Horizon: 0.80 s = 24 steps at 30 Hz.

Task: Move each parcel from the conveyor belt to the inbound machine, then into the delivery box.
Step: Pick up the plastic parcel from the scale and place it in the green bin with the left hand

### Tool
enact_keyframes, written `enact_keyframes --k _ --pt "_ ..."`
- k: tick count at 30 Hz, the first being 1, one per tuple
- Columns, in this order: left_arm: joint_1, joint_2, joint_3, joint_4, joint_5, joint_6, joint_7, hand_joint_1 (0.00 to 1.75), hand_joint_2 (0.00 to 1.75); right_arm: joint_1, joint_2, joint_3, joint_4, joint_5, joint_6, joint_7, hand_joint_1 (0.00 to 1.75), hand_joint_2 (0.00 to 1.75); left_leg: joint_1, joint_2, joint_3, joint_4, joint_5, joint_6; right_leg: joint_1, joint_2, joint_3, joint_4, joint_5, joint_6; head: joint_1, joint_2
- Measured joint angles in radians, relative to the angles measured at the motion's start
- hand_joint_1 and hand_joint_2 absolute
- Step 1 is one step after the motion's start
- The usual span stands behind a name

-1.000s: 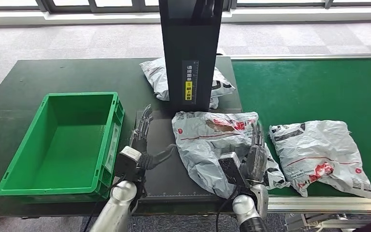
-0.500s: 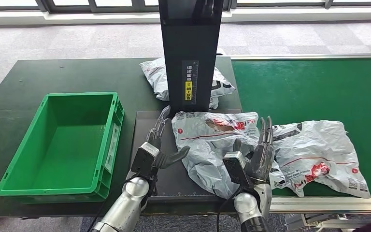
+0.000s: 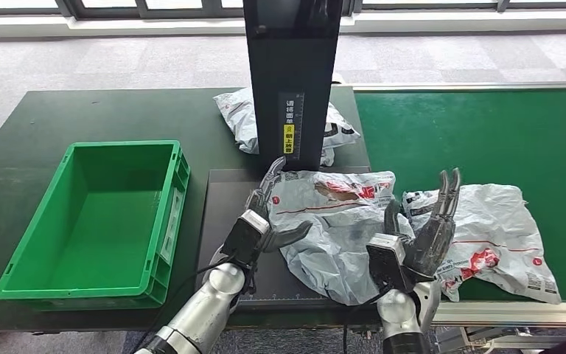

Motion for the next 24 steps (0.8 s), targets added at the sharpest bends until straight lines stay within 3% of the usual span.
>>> enact_keyframes --k 9,16,24 --pt "-0.049 -0.009 -0.181 0.088 -0.111 0.013 0.120 0.00 1.75 0.033 0.000 -0.002 -0.279 -0.091 0.000 -0.001 0.00 1.75 -0.001 0.001 0.001 0.000 -0.001 0.000 -0.001 0.000 0.001 0.000 0.000 0.001 0.000 0.000" --pt "-0.073 -0.010 -0.294 0.133 -0.108 0.012 0.163 0.00 1.75 0.039 -0.001 -0.002 -0.345 -0.098 0.000 0.000 0.00 1.75 -0.001 0.001 0.002 0.000 -0.001 0.000 -0.001 0.000 0.002 0.000 0.000 0.001 0.000 0.000" --pt "-0.102 -0.010 -0.470 0.198 -0.145 0.011 0.311 0.00 1.75 0.043 -0.002 -0.002 -0.379 -0.109 0.001 0.000 0.00 1.75 -0.001 0.001 0.003 0.000 0.000 0.001 -0.001 0.000 0.003 0.000 0.000 0.001 0.000 0.000"
